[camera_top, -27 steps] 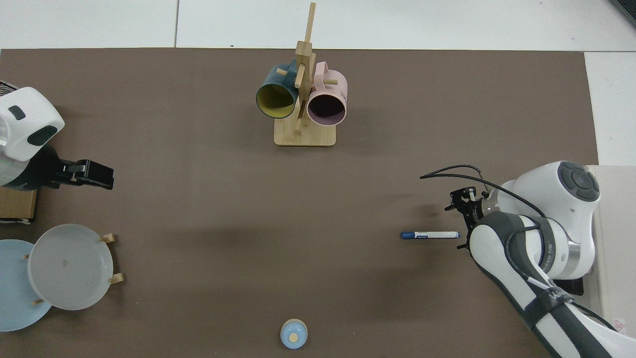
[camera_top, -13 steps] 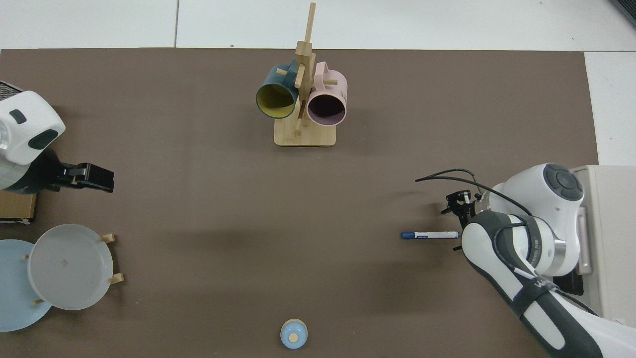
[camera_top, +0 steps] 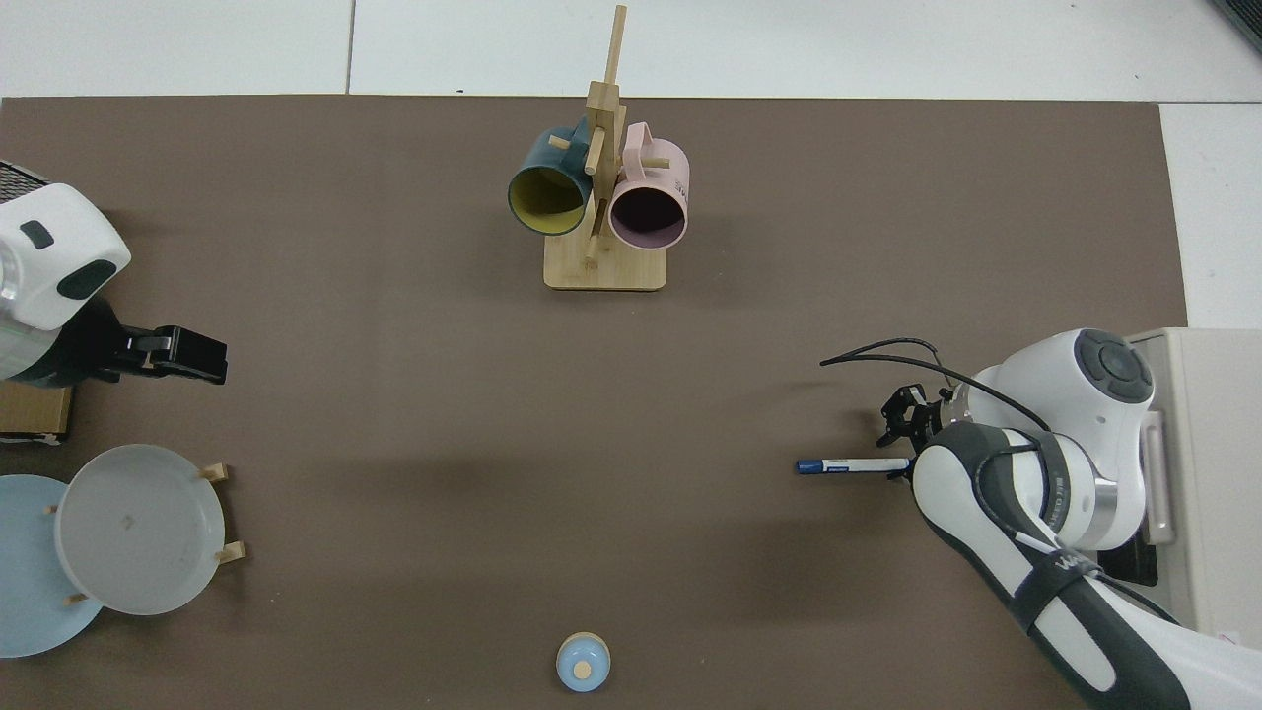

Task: Put markers into pen holder
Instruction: 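Close the right gripper on the marker and lift it, then carry the marker to the middle with the right gripper while the left gripper approaches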

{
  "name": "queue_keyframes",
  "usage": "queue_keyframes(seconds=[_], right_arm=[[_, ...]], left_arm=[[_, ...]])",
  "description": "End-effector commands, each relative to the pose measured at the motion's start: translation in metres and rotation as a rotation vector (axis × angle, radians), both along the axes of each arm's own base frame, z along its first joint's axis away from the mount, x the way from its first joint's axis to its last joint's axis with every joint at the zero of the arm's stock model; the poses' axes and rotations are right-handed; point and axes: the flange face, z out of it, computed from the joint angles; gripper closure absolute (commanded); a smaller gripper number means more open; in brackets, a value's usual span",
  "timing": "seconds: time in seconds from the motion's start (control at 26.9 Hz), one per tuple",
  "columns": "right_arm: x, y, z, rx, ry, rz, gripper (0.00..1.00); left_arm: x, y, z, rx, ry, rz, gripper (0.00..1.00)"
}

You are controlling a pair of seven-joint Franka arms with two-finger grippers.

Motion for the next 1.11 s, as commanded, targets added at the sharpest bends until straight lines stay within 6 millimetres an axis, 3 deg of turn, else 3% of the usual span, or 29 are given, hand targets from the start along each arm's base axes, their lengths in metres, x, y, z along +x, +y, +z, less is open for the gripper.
queue_keyframes(seconds=[0.0,0.11,0.22,0.45,0.71,0.89,1.08], right_arm=[[-0.003,0.002,-0.005,0.023,-0.006,0.035,1.0],[-0.001,0.003,-0.001,0.028,-0.002,0.043,1.0],[0.009,0.007,0.021,0.043,0.017,0.059,1.0],[0.03,0.025,0.101,0.155,0.073,0.062,1.0],[0.031,0.046,0.191,0.285,-0.003,0.039,1.0],[0.029,0.094,0.243,0.335,-0.066,0.034,1.0],[0.028,0.143,0.271,0.401,-0.068,-0.036,1.0]], left_arm=[[-0.008,0.001,-0.001,0.017,-0.015,0.011,0.0],[-0.008,-0.001,-0.001,0.017,-0.015,0.008,0.0],[-0.009,-0.002,-0.001,0.016,-0.012,-0.001,0.0],[-0.007,-0.004,0.001,0.014,-0.016,-0.033,0.0],[-0.007,-0.022,0.006,0.005,-0.025,-0.207,0.0],[-0.008,-0.049,0.017,0.006,-0.045,-0.265,0.0],[-0.01,-0.085,0.035,0.002,-0.087,-0.489,0.0]])
